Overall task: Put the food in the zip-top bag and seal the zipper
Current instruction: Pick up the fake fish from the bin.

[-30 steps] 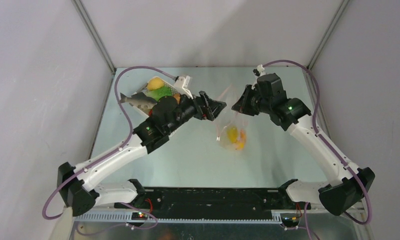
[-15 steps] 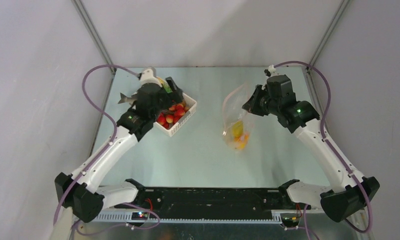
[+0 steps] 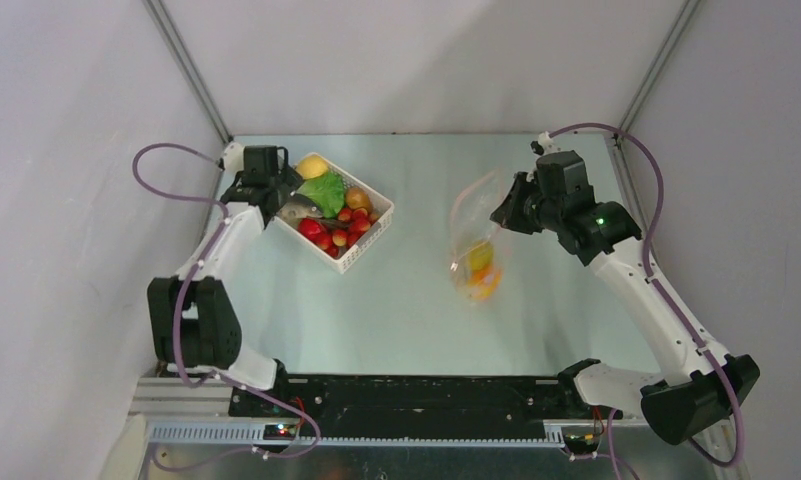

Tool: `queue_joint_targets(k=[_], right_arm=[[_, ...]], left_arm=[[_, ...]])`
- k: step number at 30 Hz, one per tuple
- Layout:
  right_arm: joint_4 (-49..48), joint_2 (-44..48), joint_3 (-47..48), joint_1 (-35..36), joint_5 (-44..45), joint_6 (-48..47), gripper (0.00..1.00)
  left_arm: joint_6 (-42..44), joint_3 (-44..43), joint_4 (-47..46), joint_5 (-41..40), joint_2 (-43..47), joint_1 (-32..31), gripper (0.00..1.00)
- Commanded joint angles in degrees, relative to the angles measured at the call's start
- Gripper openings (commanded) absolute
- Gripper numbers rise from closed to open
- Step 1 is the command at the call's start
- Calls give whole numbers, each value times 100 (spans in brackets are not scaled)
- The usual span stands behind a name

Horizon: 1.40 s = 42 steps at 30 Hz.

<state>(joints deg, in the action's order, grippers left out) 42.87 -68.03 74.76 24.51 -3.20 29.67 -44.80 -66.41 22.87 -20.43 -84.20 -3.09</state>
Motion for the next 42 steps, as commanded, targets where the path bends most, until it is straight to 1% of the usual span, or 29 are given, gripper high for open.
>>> queue_joint_targets(k=[1,6,9,14,18,20,24,26,29,30,31,32,33,34,35,36,37,38,40,42], right_arm=[[37,3,-53,-55,115,-178,0],[61,-6,-96,-127,110,-183,0],[91,-1,-133,-164,98,-167,0],[87,-16,-152,-229,80,-164,0],[64,-71,-146,-260,7,-150,0],[61,-88,-149,-264,-22,-146,0],[57,-81,-148,-273,-4,-138,0],[41,-67,-148,-276,-5,-137,0],[34,-61,-155,-280,-5,-128,0],[36,-57,-150,-285,-5,-124,0],[32,-60,-154,-281,-9,-123,0],[36,-56,-154,-281,-17,-121,0],[36,-53,-150,-280,-20,-120,0],[37,-53,-148,-280,-33,-120,0],[37,-59,-153,-280,-37,-115,0],[37,-56,-154,-283,-44,-113,0],[37,-49,-150,-281,-46,-111,0],[37,-46,-153,-281,-55,-107,0],[37,-39,-155,-276,-64,-105,0],[39,-36,-148,-279,-62,-79,0]], left_arm=[[-378,-576,49,-250,-447,68,100],[-618,-854,-35,-342,-1084,73,100],[-752,-1074,235,-388,-1384,89,100],[-798,-1019,211,-314,-1544,90,100],[-850,-1225,401,-310,-1790,92,98],[-876,-1267,428,-285,-1878,96,96],[-959,-1285,509,-274,-1990,98,89],[-995,-1270,524,-253,-1994,98,85],[-1039,-1235,544,-242,-1951,103,74],[-1057,-1225,565,-247,-1916,99,68],[-1062,-1216,576,-263,-1889,99,64],[-1070,-1194,613,-271,-1823,105,58],[-1072,-1178,626,-280,-1786,106,56],[-1068,-1147,647,-283,-1690,102,49],[-1071,-1125,656,-308,-1640,100,45],[-1081,-1072,659,-340,-1526,101,37],[-1082,-1048,667,-357,-1470,100,34],[-1094,-1011,699,-399,-1365,99,28],[-1101,-964,753,-439,-1194,98,21],[-1109,-907,793,-481,-1027,101,17]])
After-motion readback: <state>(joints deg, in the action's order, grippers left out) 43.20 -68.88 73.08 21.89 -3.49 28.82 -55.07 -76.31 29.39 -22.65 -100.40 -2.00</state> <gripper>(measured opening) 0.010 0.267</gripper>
